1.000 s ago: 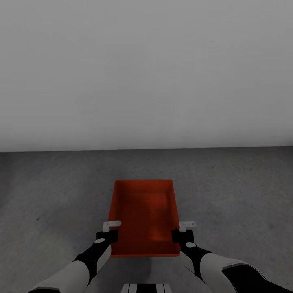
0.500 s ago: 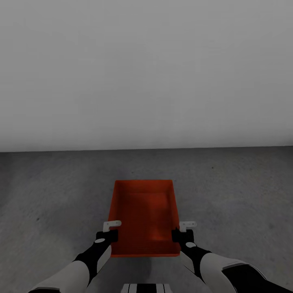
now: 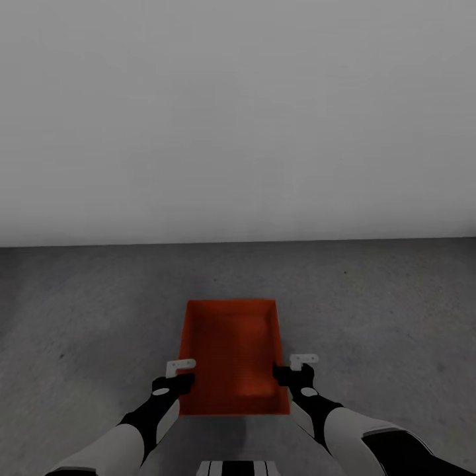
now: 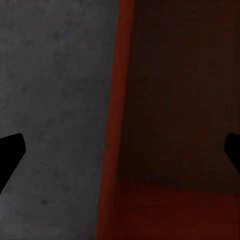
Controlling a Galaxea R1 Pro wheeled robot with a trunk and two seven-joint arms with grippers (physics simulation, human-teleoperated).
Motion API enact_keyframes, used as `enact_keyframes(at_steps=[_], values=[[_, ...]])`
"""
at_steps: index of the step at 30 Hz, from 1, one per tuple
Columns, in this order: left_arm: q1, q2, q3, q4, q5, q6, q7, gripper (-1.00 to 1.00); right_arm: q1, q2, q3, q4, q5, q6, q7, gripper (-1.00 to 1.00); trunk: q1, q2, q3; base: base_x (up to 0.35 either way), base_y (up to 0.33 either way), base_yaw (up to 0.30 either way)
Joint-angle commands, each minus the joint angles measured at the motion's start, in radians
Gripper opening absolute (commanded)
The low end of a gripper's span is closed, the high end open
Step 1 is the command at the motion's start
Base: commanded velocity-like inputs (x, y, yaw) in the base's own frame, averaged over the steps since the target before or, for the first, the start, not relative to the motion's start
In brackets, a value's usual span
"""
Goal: Move the two storage containers from the living room to the garage. In the garage, place one container on the floor and stack the other container on top of it (either order is fine).
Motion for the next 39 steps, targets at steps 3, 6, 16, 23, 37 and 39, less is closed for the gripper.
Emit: enact_keyframes(at_steps=[3, 6, 16, 23, 37, 39], values=[[0.000, 0.000, 0.000, 0.000, 0.005, -0.003, 0.002, 1.00, -0.001, 0.001, 0.008, 0.003, 0.001, -0.004, -0.005, 1.00, 0.000, 0.000, -0.001, 0.000, 0.000, 0.000], [0.000, 0.000, 0.000, 0.000, 0.005, -0.003, 0.002, 1.00, -0.001, 0.001, 0.008, 0.003, 0.002, -0.004, -0.005, 1.00, 0.000, 0.000, -0.001, 0.000, 0.000, 0.000], [0.000, 0.000, 0.000, 0.000, 0.006, -0.003, 0.002, 1.00, -0.001, 0.000, 0.007, 0.003, -0.005, -0.004, -0.006, 1.00, 0.000, 0.000, -0.001, 0.000, 0.000, 0.000], [0.000, 0.000, 0.000, 0.000, 0.008, -0.003, 0.002, 1.00, -0.001, -0.001, 0.006, 0.003, -0.007, -0.004, -0.007, 1.00, 0.000, 0.000, -0.001, 0.000, 0.000, 0.000], [0.000, 0.000, 0.000, 0.000, 0.007, -0.003, 0.004, 1.00, -0.001, -0.001, 0.006, 0.003, -0.007, -0.004, -0.008, 1.00, 0.000, 0.000, -0.001, 0.000, 0.000, 0.000], [0.000, 0.000, 0.000, 0.000, 0.007, -0.003, 0.004, 1.00, -0.001, 0.000, 0.006, 0.003, -0.007, -0.004, -0.009, 1.00, 0.000, 0.000, -0.001, 0.000, 0.000, 0.000]])
